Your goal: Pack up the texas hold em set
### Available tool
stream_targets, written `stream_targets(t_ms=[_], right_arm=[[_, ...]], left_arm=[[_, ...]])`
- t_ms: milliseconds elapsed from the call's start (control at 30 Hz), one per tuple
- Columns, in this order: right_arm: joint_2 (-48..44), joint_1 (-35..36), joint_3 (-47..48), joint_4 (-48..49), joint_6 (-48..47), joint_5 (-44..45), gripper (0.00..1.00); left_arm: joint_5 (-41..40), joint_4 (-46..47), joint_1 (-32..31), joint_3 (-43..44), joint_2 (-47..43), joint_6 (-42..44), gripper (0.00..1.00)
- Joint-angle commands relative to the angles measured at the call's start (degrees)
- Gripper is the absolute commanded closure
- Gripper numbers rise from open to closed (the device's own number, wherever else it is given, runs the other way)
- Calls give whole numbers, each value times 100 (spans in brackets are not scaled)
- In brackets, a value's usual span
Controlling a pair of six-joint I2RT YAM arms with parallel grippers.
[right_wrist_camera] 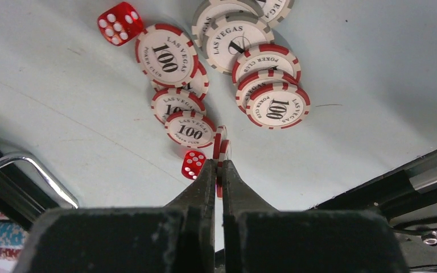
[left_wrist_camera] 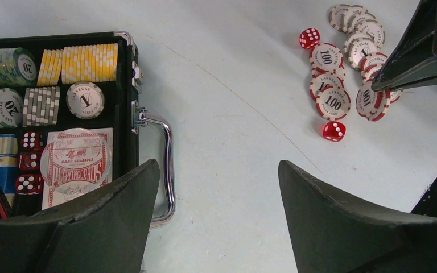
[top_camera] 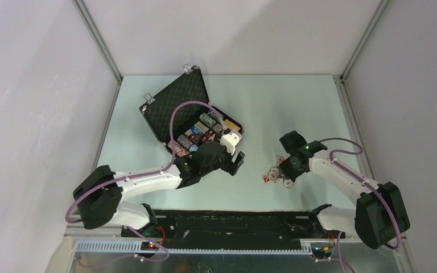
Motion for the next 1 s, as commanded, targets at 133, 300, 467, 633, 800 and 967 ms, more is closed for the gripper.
stream_targets(t_ms=[133,300,467,633,800,967], right_arm=[[-582,-48,-1,464,-867,230,100],[-927,-43,-1,810,-1349,55,100],[-1167,-51,-1,1377,-2037,-261,100],[-1003,-24,173,1787,-2189,-627,100],[-487,185,665,1974,-2154,-757,100],[12,359,1103,2100,-2026,-887,100]], left_arm=[[46,91,17,170,-14,68,17],[-86,187,17,41,-149,14,17],[-344,436,29,-189,-465,-65,17],[-507,763,212,-571,-833,-250,16],[-326,1203,528,-1019,-1416,-388,16],[-205,1504,576,-1296,-1718,-328,15]])
